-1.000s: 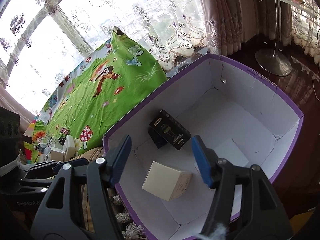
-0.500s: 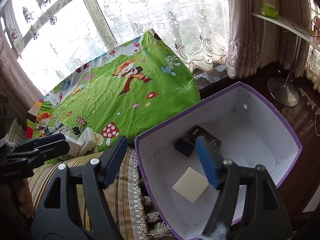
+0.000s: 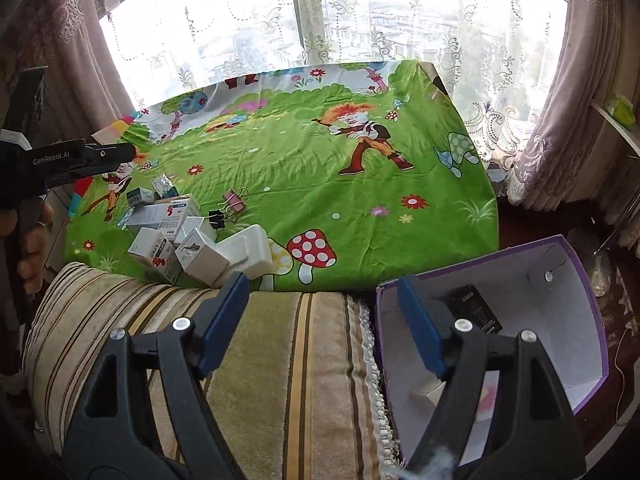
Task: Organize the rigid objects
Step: 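Move both empty grippers back over the box pile, then close the left gripper on the teal box and lift it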
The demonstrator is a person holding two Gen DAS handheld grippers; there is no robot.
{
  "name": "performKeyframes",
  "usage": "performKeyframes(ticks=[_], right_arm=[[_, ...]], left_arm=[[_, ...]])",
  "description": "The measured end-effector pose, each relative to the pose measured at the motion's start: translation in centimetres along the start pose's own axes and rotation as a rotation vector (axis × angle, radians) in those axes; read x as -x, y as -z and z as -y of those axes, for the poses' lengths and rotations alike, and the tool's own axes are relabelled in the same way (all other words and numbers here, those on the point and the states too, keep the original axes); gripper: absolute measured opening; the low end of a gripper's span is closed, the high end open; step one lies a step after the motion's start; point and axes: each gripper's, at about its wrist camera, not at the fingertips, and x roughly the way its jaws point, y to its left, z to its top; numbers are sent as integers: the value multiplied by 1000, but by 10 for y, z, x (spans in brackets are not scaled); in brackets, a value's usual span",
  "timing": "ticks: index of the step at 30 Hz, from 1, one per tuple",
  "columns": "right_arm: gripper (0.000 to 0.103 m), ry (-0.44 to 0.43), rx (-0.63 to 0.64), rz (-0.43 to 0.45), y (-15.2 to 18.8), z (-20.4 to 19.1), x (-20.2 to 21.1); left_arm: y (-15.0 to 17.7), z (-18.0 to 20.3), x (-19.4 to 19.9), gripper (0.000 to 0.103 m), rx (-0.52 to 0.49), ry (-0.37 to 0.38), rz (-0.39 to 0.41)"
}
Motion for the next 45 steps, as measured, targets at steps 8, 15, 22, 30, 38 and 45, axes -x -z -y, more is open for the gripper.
performKeyframes(ticks=[8,15,22,30,38,45], right_arm=[[83,-36,214,-73,-9,-65,-30],[83,-44,369,-136,-9,-107,-58],[83,-18,454,-178,-9,-129,-81],[83,-4,490,-208,-12,-138,-98],[83,1,508,-224,-15,-143,-111],[83,6,526,-234,-17,-149,-121]], left_arm=[[-10,-100,-23,60,260,-136,-21],[-1,-137,-56,60,408,-173,-123],[-5,-132,-82,60,398,-237,-187],[-5,-125,-101,38,299,-318,-227],[-1,-132,-91,35,329,-292,-187],[7,-137,-66,35,372,-258,-127]])
